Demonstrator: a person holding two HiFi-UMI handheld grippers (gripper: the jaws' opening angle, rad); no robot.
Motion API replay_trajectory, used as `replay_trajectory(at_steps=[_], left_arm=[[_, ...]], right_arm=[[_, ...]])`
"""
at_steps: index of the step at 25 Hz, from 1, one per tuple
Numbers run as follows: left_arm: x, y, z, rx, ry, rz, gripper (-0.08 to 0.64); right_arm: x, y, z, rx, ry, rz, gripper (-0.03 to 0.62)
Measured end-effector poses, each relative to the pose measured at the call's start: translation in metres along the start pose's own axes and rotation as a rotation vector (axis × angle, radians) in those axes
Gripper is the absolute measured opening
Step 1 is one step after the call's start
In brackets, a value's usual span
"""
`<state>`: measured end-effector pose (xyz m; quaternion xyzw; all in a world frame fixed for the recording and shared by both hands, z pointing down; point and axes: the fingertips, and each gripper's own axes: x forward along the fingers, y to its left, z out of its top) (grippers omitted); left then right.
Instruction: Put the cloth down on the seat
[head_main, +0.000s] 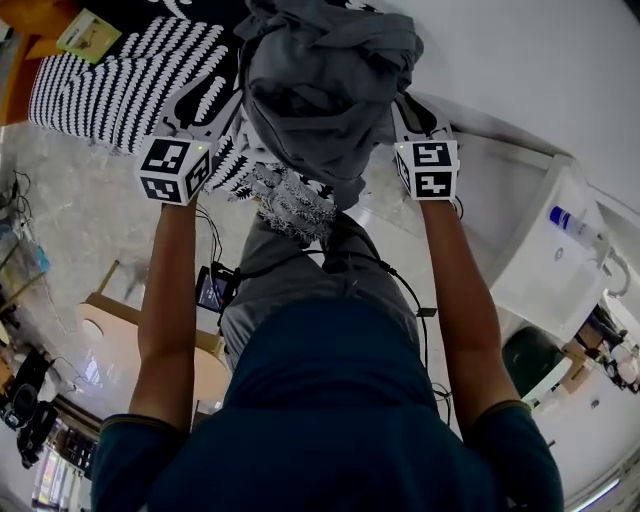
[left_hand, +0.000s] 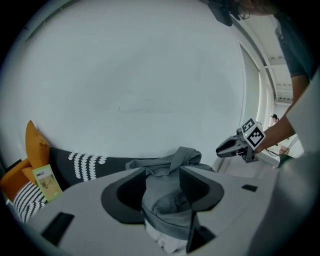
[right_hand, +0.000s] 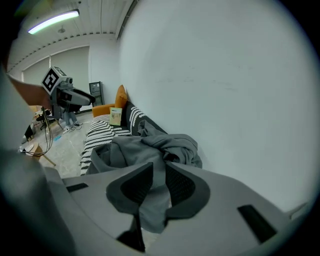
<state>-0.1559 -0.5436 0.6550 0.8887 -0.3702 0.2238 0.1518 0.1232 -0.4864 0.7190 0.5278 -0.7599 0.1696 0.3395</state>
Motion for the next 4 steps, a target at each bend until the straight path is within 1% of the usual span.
replay_trajectory(at_steps=[4], left_arm=[[-0.025, -0.011, 0.004, -0.006, -0.008, 0.008, 0.207]], right_arm=[[-0.023, 0.019, 0.006, -0.008, -0.017, 0.015, 0.084]])
